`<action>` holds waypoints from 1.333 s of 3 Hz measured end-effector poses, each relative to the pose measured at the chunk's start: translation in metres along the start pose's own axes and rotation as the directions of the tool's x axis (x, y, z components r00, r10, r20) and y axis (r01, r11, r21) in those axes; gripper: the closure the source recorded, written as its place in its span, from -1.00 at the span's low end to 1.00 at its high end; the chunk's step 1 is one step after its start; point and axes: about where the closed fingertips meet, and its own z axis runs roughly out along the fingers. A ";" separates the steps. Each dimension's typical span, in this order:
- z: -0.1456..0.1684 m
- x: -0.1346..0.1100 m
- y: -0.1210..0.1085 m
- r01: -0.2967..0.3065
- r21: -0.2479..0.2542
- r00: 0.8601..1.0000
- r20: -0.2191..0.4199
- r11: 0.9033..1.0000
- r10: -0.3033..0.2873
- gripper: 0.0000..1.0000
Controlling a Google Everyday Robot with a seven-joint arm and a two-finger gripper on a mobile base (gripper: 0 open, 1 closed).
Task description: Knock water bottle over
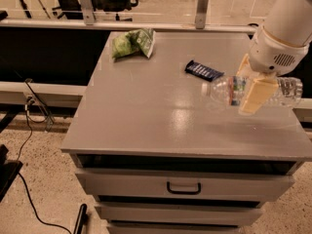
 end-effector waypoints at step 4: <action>0.033 0.047 0.027 -0.156 -0.013 0.984 0.085 0.988 0.156 -0.47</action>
Offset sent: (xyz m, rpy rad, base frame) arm -0.0222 -0.0261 -0.0297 0.0282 0.0442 -0.0772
